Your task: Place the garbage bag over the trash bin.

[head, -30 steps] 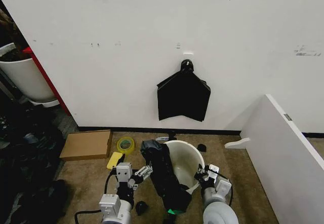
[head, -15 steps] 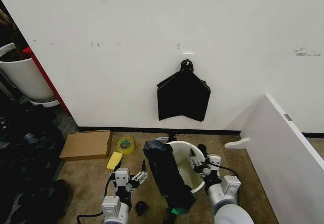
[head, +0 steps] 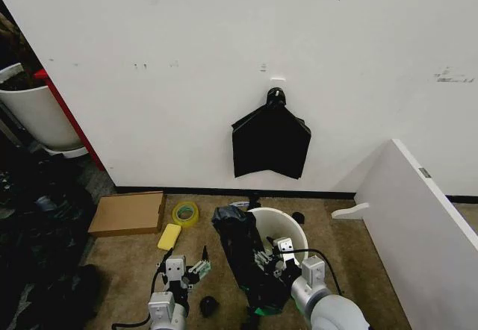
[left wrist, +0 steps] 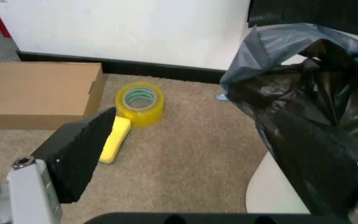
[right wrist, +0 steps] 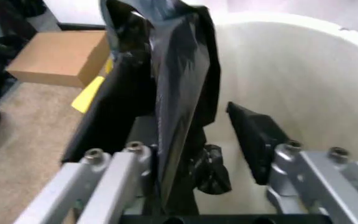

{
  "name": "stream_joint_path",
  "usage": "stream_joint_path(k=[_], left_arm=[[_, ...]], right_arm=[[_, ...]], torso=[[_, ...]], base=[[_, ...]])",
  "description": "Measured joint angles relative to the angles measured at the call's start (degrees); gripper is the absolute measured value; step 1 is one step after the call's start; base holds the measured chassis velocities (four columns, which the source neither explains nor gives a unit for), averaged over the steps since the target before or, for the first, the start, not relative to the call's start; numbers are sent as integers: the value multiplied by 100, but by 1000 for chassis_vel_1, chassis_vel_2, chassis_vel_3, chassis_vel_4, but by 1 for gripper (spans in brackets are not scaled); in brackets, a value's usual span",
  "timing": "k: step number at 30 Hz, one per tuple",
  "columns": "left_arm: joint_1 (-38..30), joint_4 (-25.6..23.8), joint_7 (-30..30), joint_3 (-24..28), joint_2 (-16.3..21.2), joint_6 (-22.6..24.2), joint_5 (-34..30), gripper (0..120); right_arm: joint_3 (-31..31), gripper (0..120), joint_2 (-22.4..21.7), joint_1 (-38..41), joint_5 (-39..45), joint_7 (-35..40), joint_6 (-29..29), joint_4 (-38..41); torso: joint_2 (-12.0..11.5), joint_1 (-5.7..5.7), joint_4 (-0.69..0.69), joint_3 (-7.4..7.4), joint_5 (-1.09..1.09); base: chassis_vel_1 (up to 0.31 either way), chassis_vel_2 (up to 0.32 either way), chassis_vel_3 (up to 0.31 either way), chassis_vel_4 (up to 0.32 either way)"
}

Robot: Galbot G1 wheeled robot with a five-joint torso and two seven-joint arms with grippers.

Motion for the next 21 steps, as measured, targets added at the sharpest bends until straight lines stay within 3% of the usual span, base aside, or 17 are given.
stream_joint_path(k=[4, 10, 16, 21], left_arm=[[-78, -63, 52, 95, 54, 167, -288, 100], [-375, -197, 589, 159, 397, 724, -1279, 100], [-1105, -2, 934, 255, 597, 1049, -2017, 100], [-1782, 261, 905, 350, 529, 1499, -2779, 100]], right_arm=[[81, 22, -13, 32, -1, -20, 27, -127], [216, 0, -119, 71, -170, -275, 249, -287], [326, 0, -153, 74, -739, -572, 648, -424], [508, 0, -240, 111, -1432, -1048, 1155, -684]], torso=[[0, 0, 0, 0, 0], [0, 0, 1, 0, 0], [0, 0, 0, 0, -1], [0, 0, -1, 1, -1]], base=[[0, 0, 0, 0], [0, 0, 0, 0], [0, 0, 0, 0], [0, 0, 0, 0]])
